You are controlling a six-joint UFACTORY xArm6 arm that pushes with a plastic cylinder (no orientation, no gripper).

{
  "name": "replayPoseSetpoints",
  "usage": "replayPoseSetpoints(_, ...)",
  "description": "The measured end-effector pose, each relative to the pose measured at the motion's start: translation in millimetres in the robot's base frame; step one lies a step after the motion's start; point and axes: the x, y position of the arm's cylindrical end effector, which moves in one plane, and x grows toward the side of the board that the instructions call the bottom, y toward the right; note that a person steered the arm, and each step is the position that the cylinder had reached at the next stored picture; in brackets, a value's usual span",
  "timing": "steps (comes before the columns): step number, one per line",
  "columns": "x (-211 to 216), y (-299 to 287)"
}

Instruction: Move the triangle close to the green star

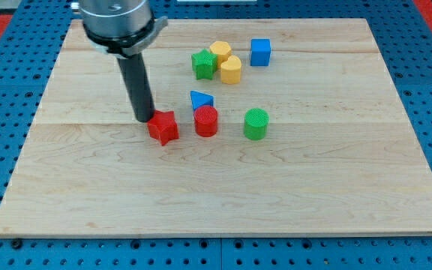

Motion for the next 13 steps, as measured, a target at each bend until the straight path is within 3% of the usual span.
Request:
replayPoseSetpoints(2, 2, 69)
replayPoseSetpoints(5, -10, 87)
replayPoseSetpoints(7, -13, 161)
replayPoseSetpoints(11, -15, 113)
replayPoseSetpoints(13, -41, 113)
